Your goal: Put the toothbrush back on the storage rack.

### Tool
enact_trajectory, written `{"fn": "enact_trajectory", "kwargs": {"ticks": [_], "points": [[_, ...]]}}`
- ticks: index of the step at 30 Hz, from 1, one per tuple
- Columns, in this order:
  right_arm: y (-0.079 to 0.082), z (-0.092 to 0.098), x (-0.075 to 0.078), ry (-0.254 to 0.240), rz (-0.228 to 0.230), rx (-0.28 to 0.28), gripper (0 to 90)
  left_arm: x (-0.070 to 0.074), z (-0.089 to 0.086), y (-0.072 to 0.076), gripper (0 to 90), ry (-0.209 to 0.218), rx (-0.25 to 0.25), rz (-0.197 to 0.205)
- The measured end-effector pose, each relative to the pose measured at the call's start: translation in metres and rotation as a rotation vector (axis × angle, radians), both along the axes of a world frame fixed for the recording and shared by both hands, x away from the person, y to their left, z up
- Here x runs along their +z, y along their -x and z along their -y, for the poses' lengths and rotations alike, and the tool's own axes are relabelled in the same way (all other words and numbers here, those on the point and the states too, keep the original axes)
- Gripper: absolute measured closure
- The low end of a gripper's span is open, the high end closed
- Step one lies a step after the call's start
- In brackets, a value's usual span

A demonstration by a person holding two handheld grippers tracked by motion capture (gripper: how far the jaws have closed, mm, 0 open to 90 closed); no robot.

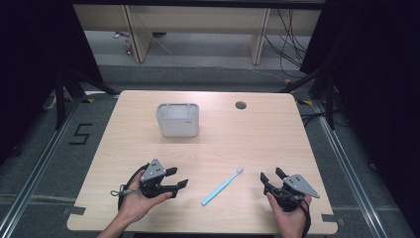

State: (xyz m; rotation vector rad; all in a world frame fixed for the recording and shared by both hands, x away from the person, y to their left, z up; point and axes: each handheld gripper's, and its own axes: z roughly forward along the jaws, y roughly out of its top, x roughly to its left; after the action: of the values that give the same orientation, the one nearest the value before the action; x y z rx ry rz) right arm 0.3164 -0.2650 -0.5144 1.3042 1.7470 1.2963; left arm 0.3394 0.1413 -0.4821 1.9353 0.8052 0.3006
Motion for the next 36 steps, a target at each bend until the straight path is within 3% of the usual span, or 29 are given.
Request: {"fn": "enact_trajectory", "kwargs": {"ticks": [4,5,8,11,18,19,20,25,26,27,28,30,35,36], "points": [[-0.001,0.0,0.0,0.012,0.004,-0.004,37.3,0.005,0.011,-0.001,38.7,-0.027,-0.031,-0.03],[-0.001,-0.001,-0.001,-0.006,-0.003,0.009,37.3,0.007,0.013,-0.002,38.8,-0.043,-0.051,-0.048],[-0.001,0.001,0.001,0.02,-0.006,-0.001,37.2,0.012,0.024,-0.002,40.1,-0.07,-0.08,-0.061],[-0.001,-0.001,0.0,-0.001,-0.011,-0.002,37.2,0.018,0.034,-0.004,40.8,-0.156,-0.121,-0.104],[-0.002,0.0,0.0,-0.003,-0.019,0.011,37.2,0.026,0.057,-0.014,44.3,-0.29,-0.176,-0.176],[-0.002,0.0,0.0,0.002,-0.027,0.014,37.2,0.028,0.059,-0.017,45.1,-0.341,-0.204,-0.19],[-0.002,0.001,0.001,0.025,-0.019,0.009,37.2,0.028,0.063,-0.018,46.4,-0.358,-0.206,-0.212],[-0.002,-0.002,0.001,0.015,-0.034,0.009,37.2,0.021,0.084,-0.022,51.3,-0.415,-0.206,-0.303],[-0.003,-0.001,0.0,0.015,-0.02,0.018,37.3,0.019,0.09,-0.023,51.8,-0.421,-0.203,-0.333],[-0.003,-0.001,0.0,0.017,-0.019,0.019,37.2,0.019,0.093,-0.024,52.7,-0.441,-0.208,-0.347],[-0.002,-0.001,0.0,0.02,-0.029,0.014,37.2,0.02,0.094,-0.028,53.5,-0.493,-0.245,-0.349],[-0.003,0.0,0.0,0.025,-0.019,0.012,37.1,0.02,0.102,-0.03,55.8,-0.49,-0.242,-0.38],[-0.002,0.0,0.001,0.022,-0.038,0.01,37.2,0.017,0.117,-0.034,59.5,-0.554,-0.27,-0.424],[-0.002,-0.003,0.0,-0.01,-0.044,0.005,37.2,0.016,0.121,-0.035,60.0,-0.576,-0.277,-0.434]]}}
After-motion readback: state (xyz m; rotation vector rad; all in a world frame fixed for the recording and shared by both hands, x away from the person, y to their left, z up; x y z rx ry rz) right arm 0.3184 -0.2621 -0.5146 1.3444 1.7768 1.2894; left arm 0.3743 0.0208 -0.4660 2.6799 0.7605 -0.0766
